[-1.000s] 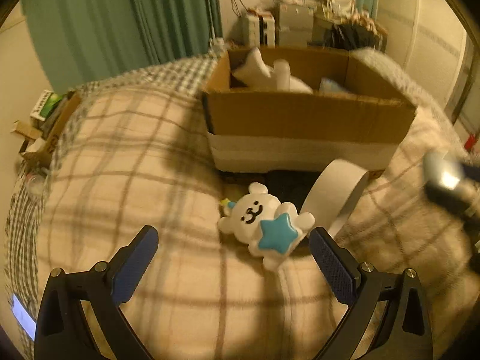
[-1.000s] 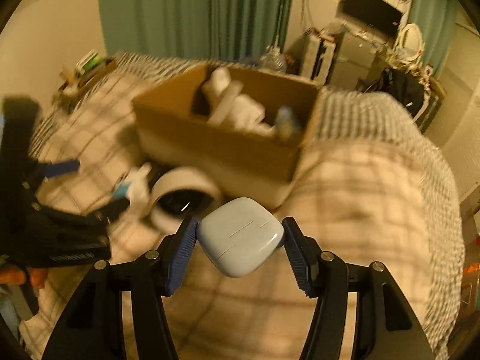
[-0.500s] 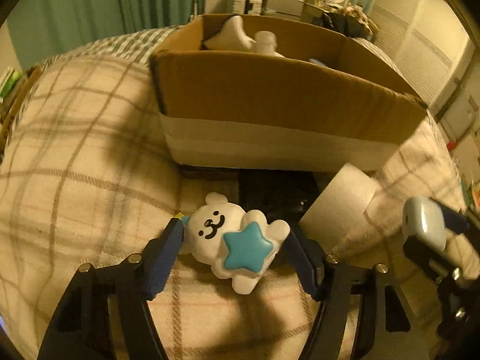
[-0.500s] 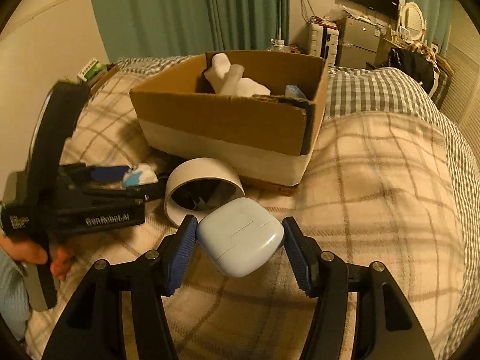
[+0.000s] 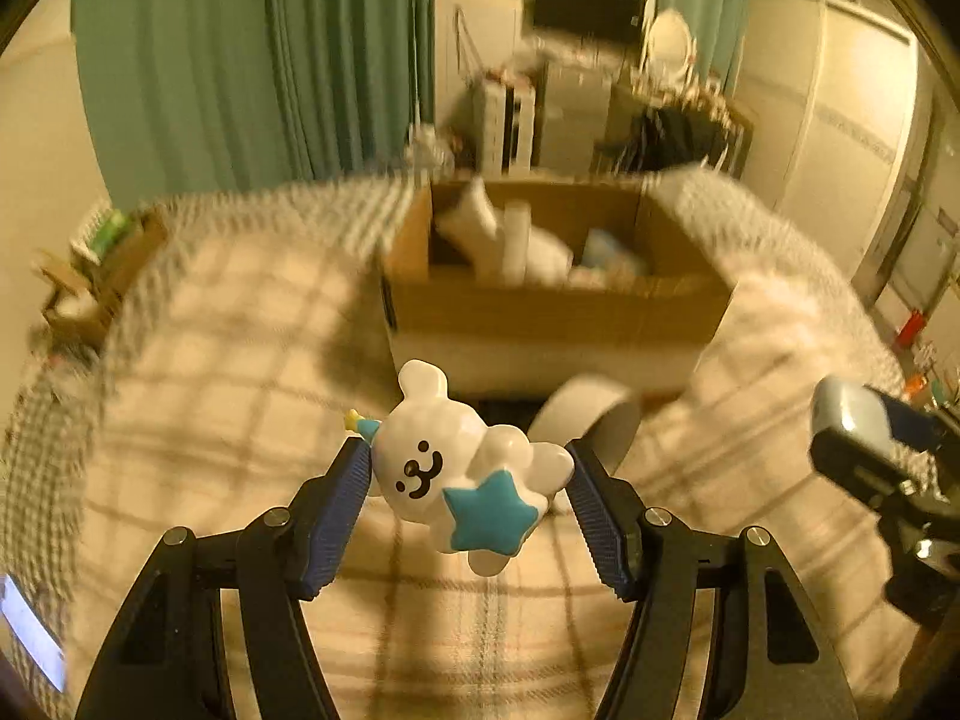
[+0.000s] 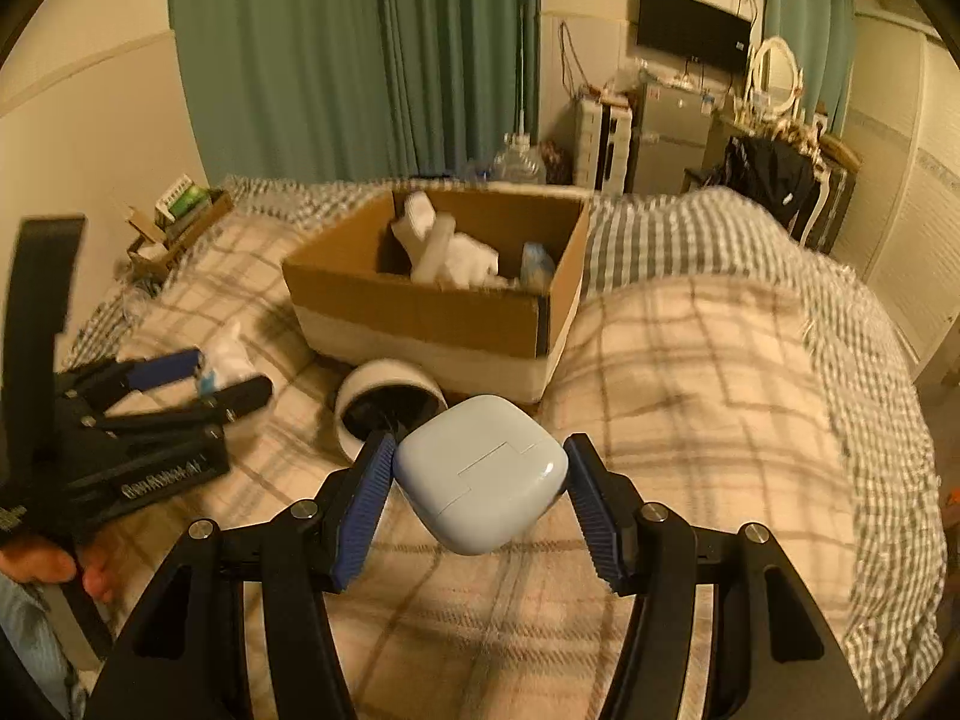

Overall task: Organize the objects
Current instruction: 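Carry the case and bear figure into the box and open both grippers, then grasp the white paper tape roll by its rim with the right gripper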

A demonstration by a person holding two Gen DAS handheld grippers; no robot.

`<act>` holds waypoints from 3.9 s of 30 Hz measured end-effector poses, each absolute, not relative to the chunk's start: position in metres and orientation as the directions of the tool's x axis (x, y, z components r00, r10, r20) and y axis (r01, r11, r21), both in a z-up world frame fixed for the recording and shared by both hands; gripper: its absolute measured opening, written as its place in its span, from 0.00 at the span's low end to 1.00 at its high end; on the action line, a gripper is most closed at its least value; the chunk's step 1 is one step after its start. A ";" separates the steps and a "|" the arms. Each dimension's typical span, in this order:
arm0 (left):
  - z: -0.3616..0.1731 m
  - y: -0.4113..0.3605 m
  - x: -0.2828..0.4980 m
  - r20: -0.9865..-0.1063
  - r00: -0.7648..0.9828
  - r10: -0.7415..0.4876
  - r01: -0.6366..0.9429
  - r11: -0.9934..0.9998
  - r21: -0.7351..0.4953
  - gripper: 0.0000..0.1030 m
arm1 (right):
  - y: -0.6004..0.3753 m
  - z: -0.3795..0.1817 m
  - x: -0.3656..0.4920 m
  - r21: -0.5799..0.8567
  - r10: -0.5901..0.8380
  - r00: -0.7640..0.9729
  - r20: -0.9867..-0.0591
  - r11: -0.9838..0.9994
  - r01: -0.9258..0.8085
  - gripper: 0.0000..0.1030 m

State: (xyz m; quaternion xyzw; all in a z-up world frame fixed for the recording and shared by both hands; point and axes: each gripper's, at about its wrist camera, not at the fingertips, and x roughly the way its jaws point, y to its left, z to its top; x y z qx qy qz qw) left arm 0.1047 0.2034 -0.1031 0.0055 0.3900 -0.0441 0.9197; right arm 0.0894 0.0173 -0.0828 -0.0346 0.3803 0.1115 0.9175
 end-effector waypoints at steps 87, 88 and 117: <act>-0.115 0.214 0.097 -0.660 0.746 0.086 -0.037 0.995 0.087 1.00 | 0.032 -0.105 0.119 -0.002 0.178 0.722 -0.669 0.971 -0.241 0.86; -0.119 0.214 0.098 -0.665 0.740 0.102 -0.042 0.993 0.106 1.00 | 0.036 -0.115 0.122 -0.001 0.184 0.701 -0.689 0.967 -0.255 0.86; -0.156 0.272 0.120 -0.771 0.632 0.080 -0.129 0.992 -0.004 1.00 | 0.105 -0.181 0.190 -0.003 0.180 0.498 -0.848 0.938 -0.345 0.79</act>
